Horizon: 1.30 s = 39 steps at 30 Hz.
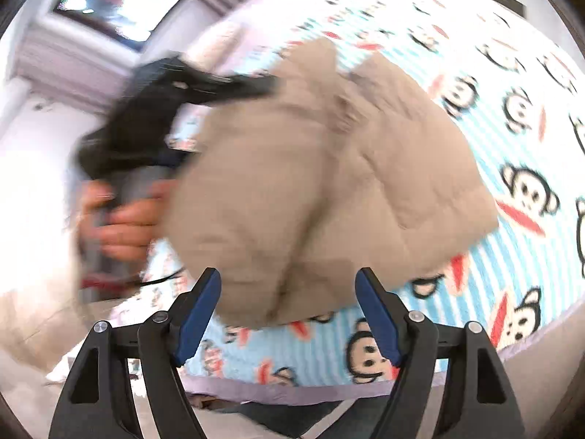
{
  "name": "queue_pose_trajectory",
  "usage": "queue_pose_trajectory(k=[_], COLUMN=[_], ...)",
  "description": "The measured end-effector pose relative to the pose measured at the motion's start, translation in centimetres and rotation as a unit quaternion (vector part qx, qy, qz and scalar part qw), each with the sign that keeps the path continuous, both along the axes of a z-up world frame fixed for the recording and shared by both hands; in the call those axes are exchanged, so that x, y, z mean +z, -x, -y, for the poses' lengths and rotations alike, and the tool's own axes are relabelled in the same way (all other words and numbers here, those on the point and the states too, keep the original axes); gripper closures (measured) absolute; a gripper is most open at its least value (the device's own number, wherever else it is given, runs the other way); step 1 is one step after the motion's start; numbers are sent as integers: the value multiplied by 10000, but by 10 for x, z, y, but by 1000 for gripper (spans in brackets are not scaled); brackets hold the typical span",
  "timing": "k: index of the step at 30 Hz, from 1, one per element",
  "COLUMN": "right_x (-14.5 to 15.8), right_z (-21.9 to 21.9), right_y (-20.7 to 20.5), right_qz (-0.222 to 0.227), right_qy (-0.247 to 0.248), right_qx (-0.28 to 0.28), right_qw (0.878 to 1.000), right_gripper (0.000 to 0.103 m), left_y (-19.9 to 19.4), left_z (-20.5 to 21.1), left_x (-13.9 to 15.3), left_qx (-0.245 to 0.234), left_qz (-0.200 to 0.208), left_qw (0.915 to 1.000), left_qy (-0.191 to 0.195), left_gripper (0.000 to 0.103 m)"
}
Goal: Fold large clothes
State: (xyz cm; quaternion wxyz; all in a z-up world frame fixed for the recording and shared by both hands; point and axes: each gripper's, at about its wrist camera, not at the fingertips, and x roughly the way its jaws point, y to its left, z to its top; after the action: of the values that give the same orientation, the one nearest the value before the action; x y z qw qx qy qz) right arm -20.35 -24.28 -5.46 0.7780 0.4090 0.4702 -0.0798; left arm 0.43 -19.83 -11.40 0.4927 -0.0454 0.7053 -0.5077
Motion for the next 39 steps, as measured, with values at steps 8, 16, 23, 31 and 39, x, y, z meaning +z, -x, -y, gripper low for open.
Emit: queue_pose_trajectory(k=[8,16,23,31,39], right_x=[-16,-37,-57,34,-76], right_z=[-28,27,62,107,162], right_y=[-52,12,46,11,-94], right_qz=[-539,-941,-1271,133,-1], right_qy=[1037,832,-82,240,-1085], right_qx=[215,-970,-1245,-578,-355], right_qw=[9929,9873,9840,9980,9935], right_gripper=[91,93,88,27,36], left_y=[-12,-64,-34,-37,-50], left_z=[-35,-116,-69,-55,-57], left_x=[69,3,-36,-39,-32], left_qx=[282,1182,873,1044,1299], left_qz=[2128,3058,2841,2698,2863], left_qw=[9754,9396,9496,9508,9402], left_qy=[508,-984,-993,-1106,-1314], left_gripper=[17,17,17,17,17])
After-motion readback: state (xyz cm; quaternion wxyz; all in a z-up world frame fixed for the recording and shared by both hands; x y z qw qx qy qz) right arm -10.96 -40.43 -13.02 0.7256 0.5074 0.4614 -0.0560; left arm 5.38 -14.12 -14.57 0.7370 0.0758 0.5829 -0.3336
